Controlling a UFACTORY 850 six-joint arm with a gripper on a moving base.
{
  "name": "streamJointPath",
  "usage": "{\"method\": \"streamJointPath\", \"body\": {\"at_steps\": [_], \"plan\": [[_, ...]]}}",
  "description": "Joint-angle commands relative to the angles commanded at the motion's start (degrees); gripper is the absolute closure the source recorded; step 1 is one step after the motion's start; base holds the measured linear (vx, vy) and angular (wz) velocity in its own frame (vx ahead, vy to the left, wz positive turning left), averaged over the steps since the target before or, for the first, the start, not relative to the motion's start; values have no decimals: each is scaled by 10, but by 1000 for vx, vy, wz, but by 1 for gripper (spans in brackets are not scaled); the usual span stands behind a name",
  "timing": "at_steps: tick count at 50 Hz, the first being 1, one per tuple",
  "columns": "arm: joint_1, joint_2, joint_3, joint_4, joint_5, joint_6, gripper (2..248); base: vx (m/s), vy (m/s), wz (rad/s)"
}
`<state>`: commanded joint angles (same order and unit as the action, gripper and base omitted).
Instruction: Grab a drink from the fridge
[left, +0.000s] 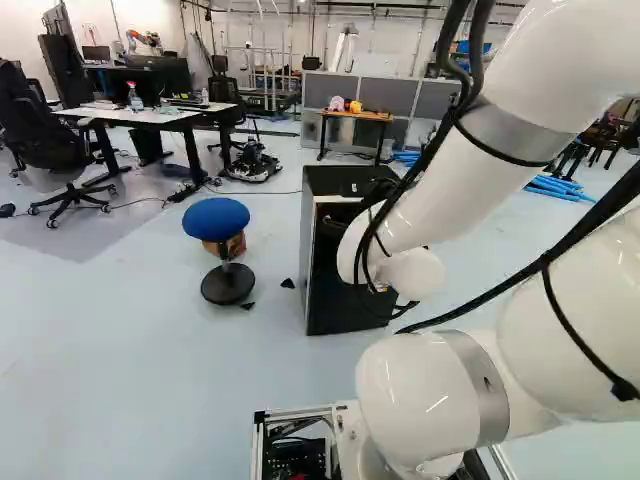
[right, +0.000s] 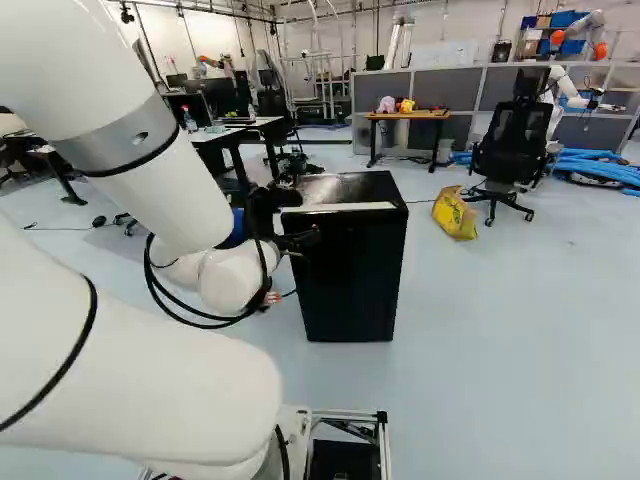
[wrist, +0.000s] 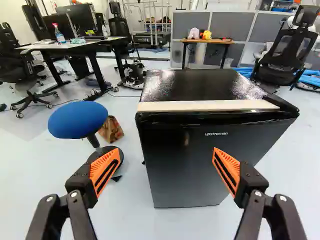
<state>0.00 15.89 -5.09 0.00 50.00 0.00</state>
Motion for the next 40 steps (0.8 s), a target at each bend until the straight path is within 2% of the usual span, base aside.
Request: {"method": "streamJointPath", "body": {"at_steps": [22, 40], "plan": [[0, -4, -3, 0, 0, 0, 3, 0, 0, 0], [0, -25, -21, 0, 0, 0, 3, 0, 0, 0]]}}
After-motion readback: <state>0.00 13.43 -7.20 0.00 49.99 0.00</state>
